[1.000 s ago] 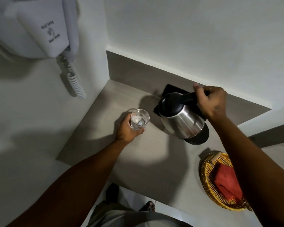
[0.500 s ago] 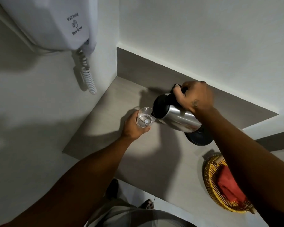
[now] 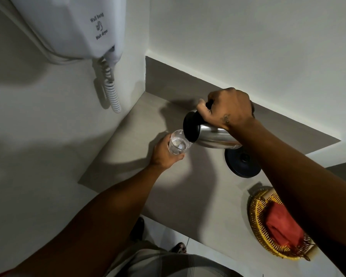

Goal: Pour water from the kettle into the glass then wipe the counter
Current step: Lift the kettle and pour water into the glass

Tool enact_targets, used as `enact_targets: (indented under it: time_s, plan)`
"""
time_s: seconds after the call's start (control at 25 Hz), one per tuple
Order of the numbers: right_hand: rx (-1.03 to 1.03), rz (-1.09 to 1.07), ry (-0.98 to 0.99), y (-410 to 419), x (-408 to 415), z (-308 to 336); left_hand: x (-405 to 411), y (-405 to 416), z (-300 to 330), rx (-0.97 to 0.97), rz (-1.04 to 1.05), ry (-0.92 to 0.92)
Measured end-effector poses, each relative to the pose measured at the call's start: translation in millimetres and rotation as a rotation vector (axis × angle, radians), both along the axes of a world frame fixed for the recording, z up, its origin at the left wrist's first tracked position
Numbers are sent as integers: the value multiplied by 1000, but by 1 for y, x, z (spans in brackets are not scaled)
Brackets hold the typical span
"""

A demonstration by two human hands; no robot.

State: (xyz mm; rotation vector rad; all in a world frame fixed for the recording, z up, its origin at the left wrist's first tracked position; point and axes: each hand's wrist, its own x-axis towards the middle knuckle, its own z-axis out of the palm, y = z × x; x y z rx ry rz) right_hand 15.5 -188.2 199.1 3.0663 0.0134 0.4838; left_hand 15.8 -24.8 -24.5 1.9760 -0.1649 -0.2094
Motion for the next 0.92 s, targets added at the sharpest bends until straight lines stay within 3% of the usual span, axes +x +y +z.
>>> enact_targets:
  time_s: [0.92]
  plan:
    - [-208,181,48,18,21,17,5,-1,-16,-32,-6,10]
